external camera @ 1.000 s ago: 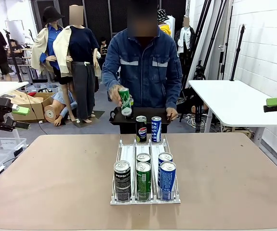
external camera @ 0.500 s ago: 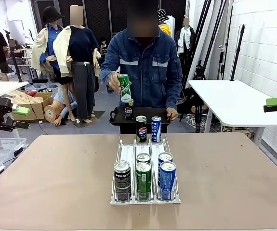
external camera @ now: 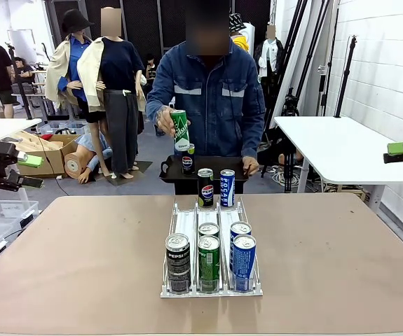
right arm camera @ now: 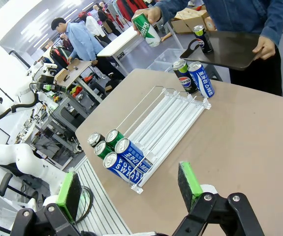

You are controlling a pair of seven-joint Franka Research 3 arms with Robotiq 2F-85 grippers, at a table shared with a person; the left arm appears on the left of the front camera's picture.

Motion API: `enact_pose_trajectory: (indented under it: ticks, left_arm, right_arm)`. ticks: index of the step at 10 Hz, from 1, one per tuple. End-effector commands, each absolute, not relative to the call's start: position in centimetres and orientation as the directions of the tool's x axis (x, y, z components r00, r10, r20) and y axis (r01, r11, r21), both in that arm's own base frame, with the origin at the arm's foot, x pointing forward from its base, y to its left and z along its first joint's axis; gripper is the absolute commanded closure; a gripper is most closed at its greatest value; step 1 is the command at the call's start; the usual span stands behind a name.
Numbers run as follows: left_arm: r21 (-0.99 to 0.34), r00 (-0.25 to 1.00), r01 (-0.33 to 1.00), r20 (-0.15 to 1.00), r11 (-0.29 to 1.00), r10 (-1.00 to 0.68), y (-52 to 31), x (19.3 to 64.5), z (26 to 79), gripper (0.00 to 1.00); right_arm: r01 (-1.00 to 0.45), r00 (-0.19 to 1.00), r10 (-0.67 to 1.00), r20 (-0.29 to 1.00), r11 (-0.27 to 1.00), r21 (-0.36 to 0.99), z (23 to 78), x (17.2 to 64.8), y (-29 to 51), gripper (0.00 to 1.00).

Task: Retrieve and hand over the desired beverage to the person.
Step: Pick up another can of the same type that the person held from the Automatic Can Dispenser.

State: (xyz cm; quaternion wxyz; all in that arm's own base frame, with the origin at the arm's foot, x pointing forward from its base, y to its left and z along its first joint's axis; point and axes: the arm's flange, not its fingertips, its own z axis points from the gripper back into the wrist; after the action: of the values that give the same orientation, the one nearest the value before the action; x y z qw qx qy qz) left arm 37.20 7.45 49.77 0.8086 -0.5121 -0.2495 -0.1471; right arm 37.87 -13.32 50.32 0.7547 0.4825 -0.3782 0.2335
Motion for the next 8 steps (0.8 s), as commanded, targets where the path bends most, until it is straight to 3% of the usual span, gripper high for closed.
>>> enact_pose_trajectory:
  ticks: [1, 8]
  left_arm:
    - [-0.748, 0.830, 0.498, 0.558, 0.438, 0.008, 7.66, 36.93, 49.90, 0.00]
    - [-0.748, 0.830, 0.498, 0.558, 0.438, 0.008, 7.66, 36.93, 49.90, 0.00]
  right_arm:
    - [-0.723, 0.600, -0.016, 0.799, 0.417, 0.551, 50.38, 37.90, -13.24, 0.00]
    - [-0.723, 0.600, -0.016, 0.799, 0.417, 0.551, 50.38, 37.90, -13.24, 0.00]
